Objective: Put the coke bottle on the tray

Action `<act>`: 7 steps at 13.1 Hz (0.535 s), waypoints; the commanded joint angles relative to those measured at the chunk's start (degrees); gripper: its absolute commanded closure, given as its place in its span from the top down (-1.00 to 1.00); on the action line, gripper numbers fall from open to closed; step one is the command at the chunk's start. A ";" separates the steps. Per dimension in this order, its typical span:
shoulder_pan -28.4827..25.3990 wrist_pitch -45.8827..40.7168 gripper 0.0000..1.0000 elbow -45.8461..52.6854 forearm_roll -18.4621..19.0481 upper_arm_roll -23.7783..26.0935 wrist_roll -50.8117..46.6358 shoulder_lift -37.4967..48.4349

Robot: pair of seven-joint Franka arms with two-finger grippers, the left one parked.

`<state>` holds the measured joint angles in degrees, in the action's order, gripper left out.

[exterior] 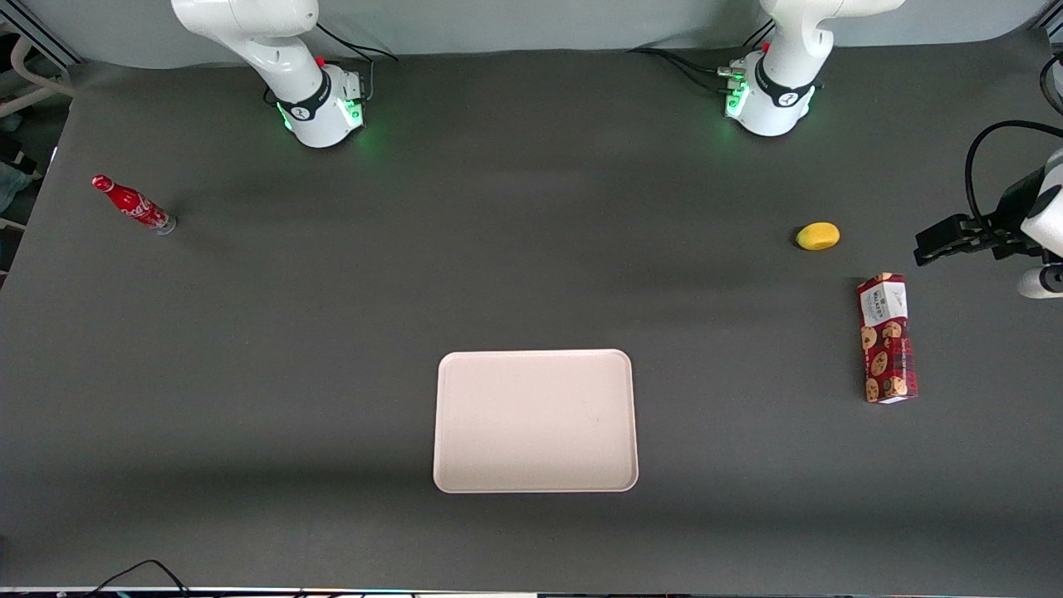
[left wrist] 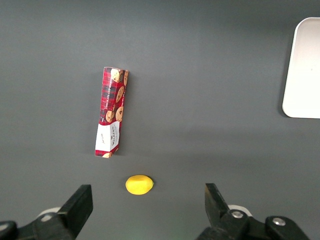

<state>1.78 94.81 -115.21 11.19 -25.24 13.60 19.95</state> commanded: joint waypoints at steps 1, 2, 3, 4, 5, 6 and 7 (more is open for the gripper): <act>-0.38 6.95 1.00 -11.58 5.93 -3.39 0.99 8.33; -0.47 7.75 1.00 -13.09 6.21 -7.15 1.68 9.83; -0.47 8.89 1.00 -14.41 7.08 -9.88 4.39 10.28; -0.38 11.07 1.00 -16.08 8.65 -12.35 6.24 10.37; -0.38 13.36 1.00 -17.31 9.10 -15.42 6.35 10.63; -0.47 15.12 1.00 -18.54 9.20 -16.84 6.17 10.46; -0.38 16.70 1.00 -20.21 9.20 -17.12 5.56 10.28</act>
<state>1.95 108.06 -131.67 18.91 -41.26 19.30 28.58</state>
